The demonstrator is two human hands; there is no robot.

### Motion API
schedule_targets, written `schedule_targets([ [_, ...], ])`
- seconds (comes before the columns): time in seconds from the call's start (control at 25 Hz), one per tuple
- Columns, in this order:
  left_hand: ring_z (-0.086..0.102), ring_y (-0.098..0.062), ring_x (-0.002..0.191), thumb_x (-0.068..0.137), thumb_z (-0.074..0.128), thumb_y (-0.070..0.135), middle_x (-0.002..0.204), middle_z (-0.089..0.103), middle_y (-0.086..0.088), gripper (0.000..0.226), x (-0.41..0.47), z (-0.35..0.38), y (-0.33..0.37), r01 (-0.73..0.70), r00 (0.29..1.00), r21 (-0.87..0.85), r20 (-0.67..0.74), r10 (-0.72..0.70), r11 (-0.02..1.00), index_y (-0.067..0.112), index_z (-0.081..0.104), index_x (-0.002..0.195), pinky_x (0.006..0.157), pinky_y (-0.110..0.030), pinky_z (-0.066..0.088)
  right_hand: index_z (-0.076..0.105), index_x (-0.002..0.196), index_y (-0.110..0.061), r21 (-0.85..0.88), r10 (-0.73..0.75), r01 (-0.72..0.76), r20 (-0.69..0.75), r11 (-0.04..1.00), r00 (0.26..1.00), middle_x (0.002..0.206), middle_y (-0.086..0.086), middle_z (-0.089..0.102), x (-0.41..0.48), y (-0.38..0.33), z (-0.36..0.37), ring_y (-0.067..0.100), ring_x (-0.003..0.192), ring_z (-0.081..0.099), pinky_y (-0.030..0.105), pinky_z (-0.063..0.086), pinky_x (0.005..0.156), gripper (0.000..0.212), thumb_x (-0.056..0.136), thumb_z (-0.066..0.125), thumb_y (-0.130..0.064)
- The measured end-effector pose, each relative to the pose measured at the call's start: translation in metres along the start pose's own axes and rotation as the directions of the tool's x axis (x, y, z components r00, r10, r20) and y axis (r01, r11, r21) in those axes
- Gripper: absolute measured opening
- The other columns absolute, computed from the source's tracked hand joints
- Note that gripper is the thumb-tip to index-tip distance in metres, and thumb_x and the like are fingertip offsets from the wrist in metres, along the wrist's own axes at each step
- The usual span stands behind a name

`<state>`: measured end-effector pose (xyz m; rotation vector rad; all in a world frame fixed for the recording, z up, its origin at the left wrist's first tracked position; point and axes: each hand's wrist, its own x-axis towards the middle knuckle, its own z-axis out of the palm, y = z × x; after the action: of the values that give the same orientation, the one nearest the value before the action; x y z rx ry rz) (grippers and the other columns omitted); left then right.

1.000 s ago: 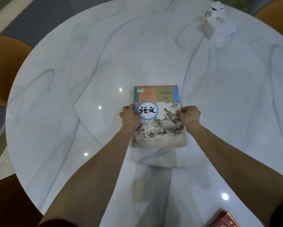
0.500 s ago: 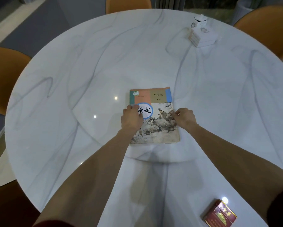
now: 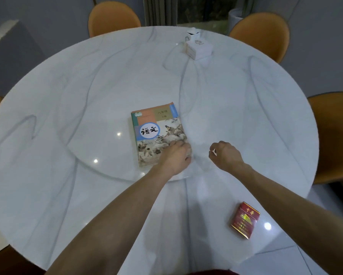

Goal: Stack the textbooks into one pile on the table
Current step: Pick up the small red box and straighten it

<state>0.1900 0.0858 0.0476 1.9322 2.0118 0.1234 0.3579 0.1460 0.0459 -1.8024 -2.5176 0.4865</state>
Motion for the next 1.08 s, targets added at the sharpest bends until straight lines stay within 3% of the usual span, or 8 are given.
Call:
schedule_targets([
  [0.16,0.042,-0.029,0.126,0.093,0.051,0.026,0.133,0.049,-0.011,0.047,-0.005,0.022,0.043,-0.219,0.972,0.002,0.082,0.219,0.976,0.012,0.044,0.137,0.101,-0.041,0.043,0.064,0.114,-0.011,0.014,0.119,-0.119,-0.02,0.993,0.993,0.113,0.012,0.064,-0.044,0.045,0.003,0.03,0.103,0.06,0.032,0.046,0.076,0.03,0.094,0.047,-0.025],
  [0.44,0.031,-0.027,0.138,0.088,0.06,0.032,0.145,0.04,-0.011,0.062,-0.024,0.079,0.106,-0.583,0.785,0.0,0.259,0.563,0.812,0.012,0.038,0.142,0.108,-0.039,0.038,0.066,0.108,-0.007,0.154,0.371,-0.363,-0.027,0.919,0.928,0.106,0.014,0.065,-0.127,0.11,0.033,0.031,0.093,0.063,0.028,0.042,0.067,0.027,0.093,0.048,-0.021],
  [0.72,0.004,-0.029,0.15,0.081,0.069,0.04,0.16,0.014,-0.014,0.087,-0.039,0.122,0.122,-0.733,0.63,0.025,0.403,0.664,0.68,0.013,0.023,0.15,0.123,-0.039,0.014,0.059,0.123,-0.008,0.382,0.561,-0.533,0.046,0.755,0.827,0.116,0.013,0.064,-0.185,0.118,0.078,0.028,0.098,0.064,0.034,0.05,0.081,0.036,0.093,0.053,-0.028],
  [0.88,-0.001,-0.028,0.151,0.084,0.067,0.032,0.161,0.006,-0.013,0.086,-0.037,0.128,0.118,-0.703,0.643,0.028,0.452,0.618,0.71,0.012,0.017,0.151,0.122,-0.037,0.013,0.057,0.126,-0.006,0.466,0.59,-0.567,0.112,0.68,0.8,0.116,0.015,0.064,-0.187,0.108,0.09,0.028,0.1,0.064,0.035,0.051,0.086,0.04,0.093,0.054,-0.029],
  [1.08,0.036,-0.027,0.133,0.079,0.07,0.031,0.144,0.029,-0.012,0.077,-0.038,0.135,0.116,-0.62,0.704,-0.065,0.394,0.591,0.782,0.007,0.033,0.142,0.105,-0.032,0.041,0.064,0.115,-0.005,0.536,0.567,-0.551,0.156,0.639,0.809,0.109,0.015,0.068,-0.181,0.101,0.096,0.028,0.096,0.065,0.034,0.053,0.085,0.029,0.092,0.057,-0.021],
])
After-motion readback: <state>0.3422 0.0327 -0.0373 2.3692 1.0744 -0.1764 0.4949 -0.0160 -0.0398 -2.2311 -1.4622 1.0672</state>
